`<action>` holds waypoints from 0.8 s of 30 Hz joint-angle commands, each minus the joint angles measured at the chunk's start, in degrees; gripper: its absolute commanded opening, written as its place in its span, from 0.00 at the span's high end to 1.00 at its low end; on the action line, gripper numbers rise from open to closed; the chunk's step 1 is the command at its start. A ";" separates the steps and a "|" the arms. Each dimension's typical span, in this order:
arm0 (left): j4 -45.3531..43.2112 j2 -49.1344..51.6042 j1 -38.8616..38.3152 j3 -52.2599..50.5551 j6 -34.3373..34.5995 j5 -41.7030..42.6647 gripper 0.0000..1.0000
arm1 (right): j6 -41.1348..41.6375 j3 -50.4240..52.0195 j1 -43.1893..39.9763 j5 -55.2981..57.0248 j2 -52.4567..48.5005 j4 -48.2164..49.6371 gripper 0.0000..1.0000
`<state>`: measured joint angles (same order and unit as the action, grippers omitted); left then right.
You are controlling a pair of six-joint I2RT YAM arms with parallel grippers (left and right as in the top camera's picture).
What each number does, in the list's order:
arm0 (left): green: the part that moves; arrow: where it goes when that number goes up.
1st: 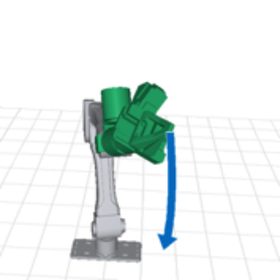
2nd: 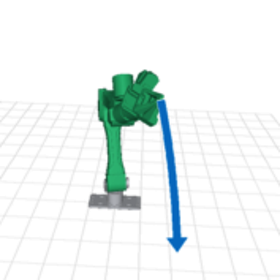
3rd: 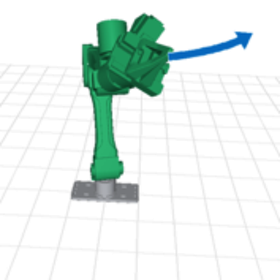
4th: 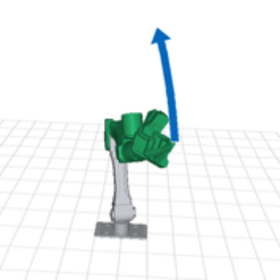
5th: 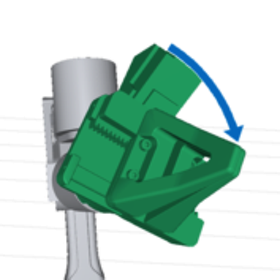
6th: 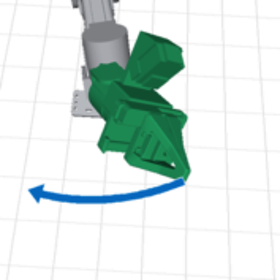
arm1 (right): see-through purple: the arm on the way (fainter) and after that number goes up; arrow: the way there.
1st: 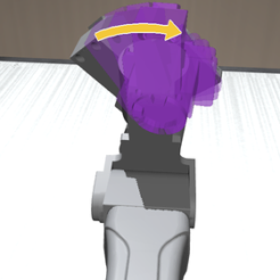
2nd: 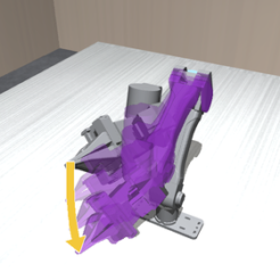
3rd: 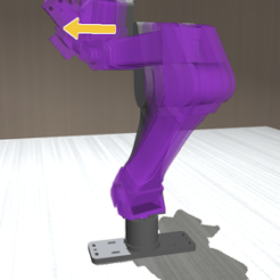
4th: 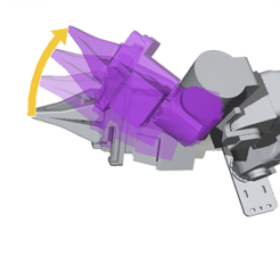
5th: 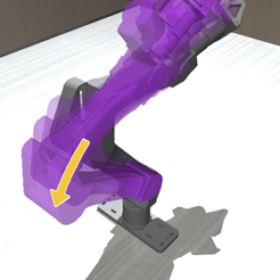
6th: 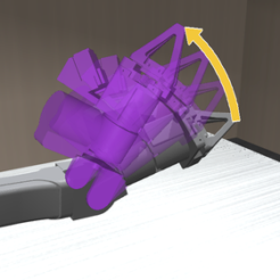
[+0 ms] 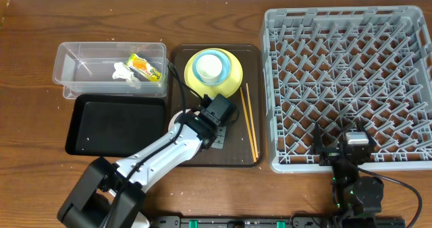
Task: Sort waste into correct bins and load items into the dishwasher rack
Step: 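Grip the white plate rim with the left gripper and slide it, then lift the rice plate with the left gripper and carry it over the black tray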
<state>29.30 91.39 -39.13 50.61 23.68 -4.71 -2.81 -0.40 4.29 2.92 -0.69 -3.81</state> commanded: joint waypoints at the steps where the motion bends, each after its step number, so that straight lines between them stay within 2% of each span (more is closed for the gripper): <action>1: -0.07 0.22 -0.11 1.29 -0.11 -0.48 0.94 | -0.68 0.11 -0.57 -0.20 0.37 -0.24 0.01; 9: 0.15 -2.84 -0.11 1.51 -0.07 -0.39 0.94 | -0.68 0.11 -0.57 -0.20 0.35 -0.24 0.01; 20: 1.68 -17.79 0.11 1.55 -0.13 -1.70 0.94 | -0.68 0.11 -0.57 -0.20 0.37 -0.24 0.01; 24: 3.28 -23.52 2.91 1.55 -0.11 -3.10 0.94 | -0.68 0.11 -0.57 -0.20 0.35 -0.24 0.01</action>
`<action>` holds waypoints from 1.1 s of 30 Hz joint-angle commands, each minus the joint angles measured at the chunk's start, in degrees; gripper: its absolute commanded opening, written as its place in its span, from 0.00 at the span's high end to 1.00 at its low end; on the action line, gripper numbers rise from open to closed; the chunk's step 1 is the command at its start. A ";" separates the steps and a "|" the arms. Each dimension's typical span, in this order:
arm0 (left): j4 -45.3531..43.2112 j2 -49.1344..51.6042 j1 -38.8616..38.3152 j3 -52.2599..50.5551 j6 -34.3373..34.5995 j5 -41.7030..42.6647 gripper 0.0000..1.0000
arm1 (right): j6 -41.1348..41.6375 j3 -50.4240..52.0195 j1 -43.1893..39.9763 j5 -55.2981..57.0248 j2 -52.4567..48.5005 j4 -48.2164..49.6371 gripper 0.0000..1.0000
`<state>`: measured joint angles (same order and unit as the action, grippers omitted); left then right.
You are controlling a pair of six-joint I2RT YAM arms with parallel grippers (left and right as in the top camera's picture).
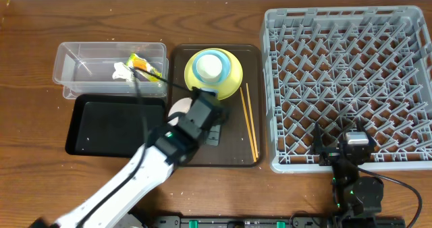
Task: Sort waste into correct bins and load items into the dishwasher rack
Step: 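Lift the rice plate with the left gripper and carry it over the black tray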
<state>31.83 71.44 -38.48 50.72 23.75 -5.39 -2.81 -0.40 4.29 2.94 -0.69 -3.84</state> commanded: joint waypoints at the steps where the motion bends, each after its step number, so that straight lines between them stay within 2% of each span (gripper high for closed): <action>1: 1.31 -4.76 3.50 1.44 -0.17 -2.40 0.94 | -0.68 0.11 -0.57 -0.22 0.35 -0.20 0.01; 6: 5.07 -9.27 13.31 1.44 -0.17 -2.36 0.94 | -0.68 0.11 -0.57 -0.20 0.35 -0.20 0.01; 11: 8.26 -9.57 25.77 1.29 -1.57 -0.70 0.94 | -0.68 0.11 -0.57 -0.22 0.35 -0.22 0.01; 20: 7.52 -6.25 49.20 1.16 -10.84 26.73 0.94 | -0.68 0.11 -0.57 -0.20 0.35 -0.22 0.01; 24: 5.49 -2.29 57.94 1.14 -11.74 39.52 0.94 | -0.68 0.11 -0.57 -0.22 0.35 -0.22 0.01; 33: -0.90 9.57 67.89 1.11 -14.27 64.63 0.94 | -0.68 0.11 -0.57 -0.22 0.35 -0.22 0.01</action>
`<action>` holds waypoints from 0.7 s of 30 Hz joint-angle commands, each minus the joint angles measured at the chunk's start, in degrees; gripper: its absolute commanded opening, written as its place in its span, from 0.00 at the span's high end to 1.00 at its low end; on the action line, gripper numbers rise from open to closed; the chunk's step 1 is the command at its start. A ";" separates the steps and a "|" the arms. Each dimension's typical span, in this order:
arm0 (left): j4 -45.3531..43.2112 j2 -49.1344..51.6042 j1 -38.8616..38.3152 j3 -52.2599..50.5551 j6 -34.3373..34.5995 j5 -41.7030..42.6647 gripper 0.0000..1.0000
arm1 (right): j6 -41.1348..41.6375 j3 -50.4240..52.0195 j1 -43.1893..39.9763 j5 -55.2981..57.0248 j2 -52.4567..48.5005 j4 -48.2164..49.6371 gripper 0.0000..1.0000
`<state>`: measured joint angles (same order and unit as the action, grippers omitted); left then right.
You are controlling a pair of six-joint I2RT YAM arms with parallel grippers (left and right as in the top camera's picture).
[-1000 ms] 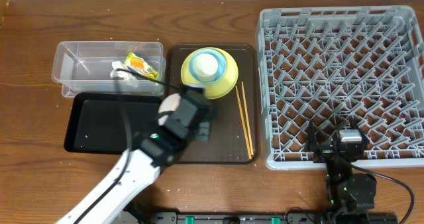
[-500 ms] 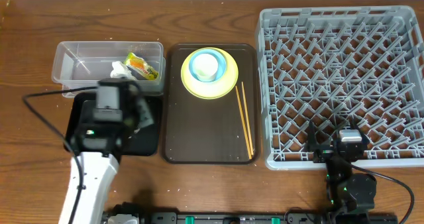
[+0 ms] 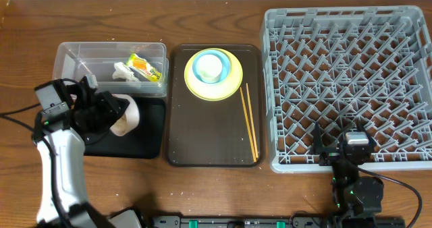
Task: Sort waste into correct bins and load items into the dishwasher rack
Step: 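Lift the rice plate with the left gripper and carry it over the black tray, then tip the plate with the left gripper to dump rice onto the black tray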
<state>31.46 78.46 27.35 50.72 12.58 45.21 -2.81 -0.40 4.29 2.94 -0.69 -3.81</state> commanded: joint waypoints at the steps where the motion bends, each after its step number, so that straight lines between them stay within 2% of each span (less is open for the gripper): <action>1: -0.55 3.65 2.84 1.11 -3.89 15.87 0.94 | -0.70 0.11 -0.57 -0.22 0.35 -0.24 0.01; 9: -0.79 11.93 10.19 1.09 -8.28 31.98 0.94 | -0.68 0.11 -0.57 -0.22 0.35 -0.24 0.01; 21: -0.92 17.75 14.86 1.09 -10.40 44.89 0.94 | -0.70 0.11 -0.57 -0.22 0.35 -0.22 0.01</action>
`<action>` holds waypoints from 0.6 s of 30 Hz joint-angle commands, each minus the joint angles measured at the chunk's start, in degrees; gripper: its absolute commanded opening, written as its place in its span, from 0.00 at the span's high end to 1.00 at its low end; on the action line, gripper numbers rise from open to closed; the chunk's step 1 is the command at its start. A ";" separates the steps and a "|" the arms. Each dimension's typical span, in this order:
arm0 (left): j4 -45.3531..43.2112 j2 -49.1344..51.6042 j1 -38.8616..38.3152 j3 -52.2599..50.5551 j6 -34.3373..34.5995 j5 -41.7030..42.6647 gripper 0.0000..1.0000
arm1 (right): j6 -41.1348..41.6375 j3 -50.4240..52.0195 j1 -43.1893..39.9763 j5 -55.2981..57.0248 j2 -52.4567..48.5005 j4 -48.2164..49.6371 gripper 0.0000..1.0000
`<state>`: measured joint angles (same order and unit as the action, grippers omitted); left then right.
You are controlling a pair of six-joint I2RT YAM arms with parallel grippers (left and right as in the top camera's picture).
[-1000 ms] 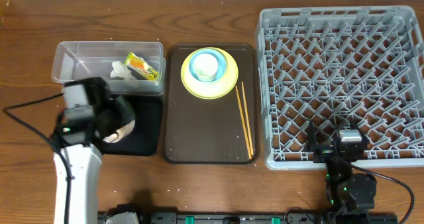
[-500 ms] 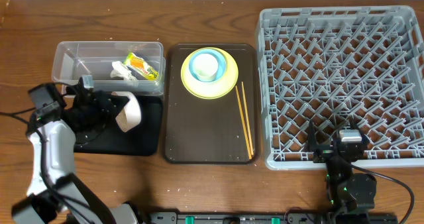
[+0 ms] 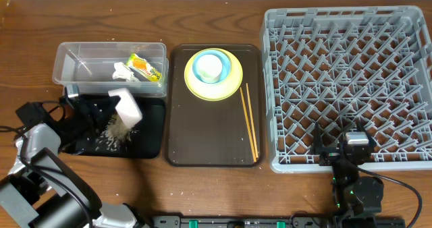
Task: Sort waste into correct bins and load items into the dishwasher rack
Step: 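Tip the plate with the left gripper to dump rice onto the black tray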
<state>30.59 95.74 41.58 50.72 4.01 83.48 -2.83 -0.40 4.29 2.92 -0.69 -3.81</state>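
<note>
My left gripper [image 3: 106, 109] is shut on a white paper cup [image 3: 127, 108] and holds it tilted, mouth down, over the black bin [image 3: 152, 130]. Pale food scraps [image 3: 111, 135] lie scattered in the bin below the cup. On the brown tray [image 3: 209, 137] stands a yellow plate [image 3: 233, 85] carrying a blue bowl [image 3: 210, 67], and a pair of chopsticks [image 3: 250, 123] lies to its right. The grey dishwasher rack [image 3: 351, 79] fills the right side. My right gripper [image 3: 344, 154] rests at the rack's front edge; its jaws are too unclear to read.
A clear plastic bin [image 3: 88, 59] behind the black bin holds a yellow-orange wrapper [image 3: 145, 67] and crumpled white waste [image 3: 123, 71]. The wooden table [image 3: 27, 39] surrounds everything.
The left gripper has turned the cup from lying sideways to mouth down over the black bin, and pale scraps now lie in the bin. The left arm sits lower at the left edge.
The left gripper was on the brown tray just below the yellow plate, at the white cup. Then it had the cup lifted there. Later it held the cup over the black bin, and now the cup is tipped with scraps lying in the bin. The right arm stayed still.
</note>
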 commanded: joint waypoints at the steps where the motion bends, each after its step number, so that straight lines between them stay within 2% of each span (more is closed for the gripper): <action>1: -0.07 0.44 0.63 1.09 -1.86 6.62 0.94 | -0.66 0.11 -0.57 -0.20 0.35 -0.24 0.01; 5: 0.85 0.44 0.63 1.09 -1.73 6.64 0.94 | -0.66 0.11 -0.57 -0.20 0.35 -0.24 0.01; 7: 4.92 0.33 0.63 1.09 -1.20 6.64 0.94 | -0.66 0.11 -0.57 -0.20 0.35 -0.24 0.01; 10: 9.73 -0.48 0.92 1.09 -5.25 6.64 0.94 | -0.66 0.11 -0.57 -0.20 0.35 -0.22 0.01; 18: 12.72 -0.74 6.78 1.09 -5.66 6.67 0.94 | -0.66 0.11 -0.57 -0.20 0.35 -0.24 0.01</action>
<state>42.39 96.01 46.30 50.89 -0.12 88.58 -2.81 -0.40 4.29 2.94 -0.69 -3.84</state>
